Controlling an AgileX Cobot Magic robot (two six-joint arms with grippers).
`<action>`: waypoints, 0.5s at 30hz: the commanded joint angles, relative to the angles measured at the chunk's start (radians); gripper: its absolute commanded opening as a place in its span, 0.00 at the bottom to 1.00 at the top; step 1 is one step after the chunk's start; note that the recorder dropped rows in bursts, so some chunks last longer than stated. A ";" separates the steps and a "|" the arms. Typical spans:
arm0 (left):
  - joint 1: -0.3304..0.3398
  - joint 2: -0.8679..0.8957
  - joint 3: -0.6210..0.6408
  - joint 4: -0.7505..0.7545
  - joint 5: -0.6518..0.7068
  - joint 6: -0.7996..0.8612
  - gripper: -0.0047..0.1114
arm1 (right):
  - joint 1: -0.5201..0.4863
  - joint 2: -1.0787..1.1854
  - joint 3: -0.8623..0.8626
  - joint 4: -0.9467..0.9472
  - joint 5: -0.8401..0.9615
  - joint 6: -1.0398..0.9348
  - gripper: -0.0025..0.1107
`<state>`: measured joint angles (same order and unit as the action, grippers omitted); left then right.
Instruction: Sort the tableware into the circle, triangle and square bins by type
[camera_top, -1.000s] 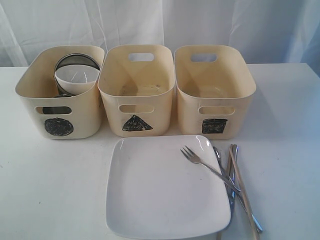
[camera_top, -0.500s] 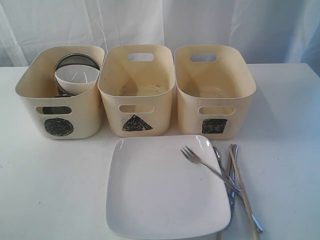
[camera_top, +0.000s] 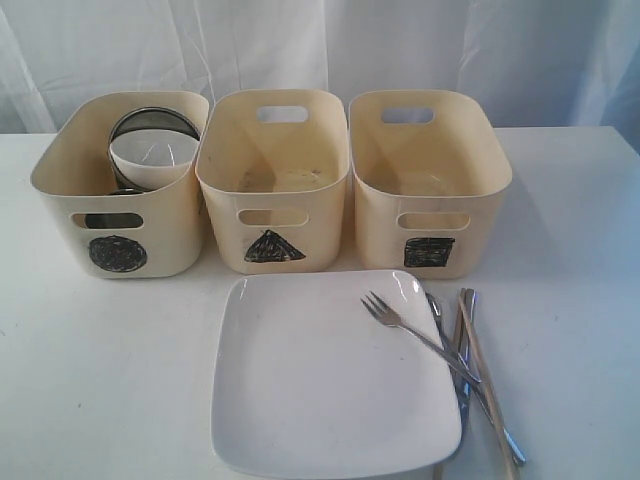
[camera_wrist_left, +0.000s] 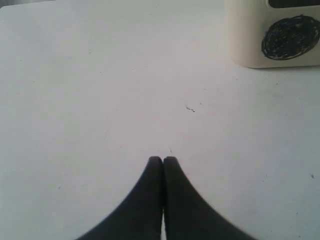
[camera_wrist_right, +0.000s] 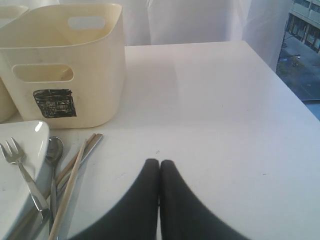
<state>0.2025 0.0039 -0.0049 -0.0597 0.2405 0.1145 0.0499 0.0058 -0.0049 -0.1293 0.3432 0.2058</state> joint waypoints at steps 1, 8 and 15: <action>-0.006 -0.004 0.005 -0.015 -0.004 -0.003 0.04 | -0.001 -0.006 0.005 0.000 -0.008 -0.007 0.02; -0.006 -0.004 0.005 -0.015 -0.004 -0.003 0.04 | -0.001 -0.006 0.005 0.000 -0.008 -0.007 0.02; -0.006 -0.004 0.005 -0.015 -0.004 -0.003 0.04 | -0.001 -0.006 0.005 -0.054 -0.008 -0.028 0.02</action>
<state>0.2025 0.0039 -0.0049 -0.0623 0.2367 0.1145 0.0499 0.0058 -0.0049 -0.1370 0.3432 0.2010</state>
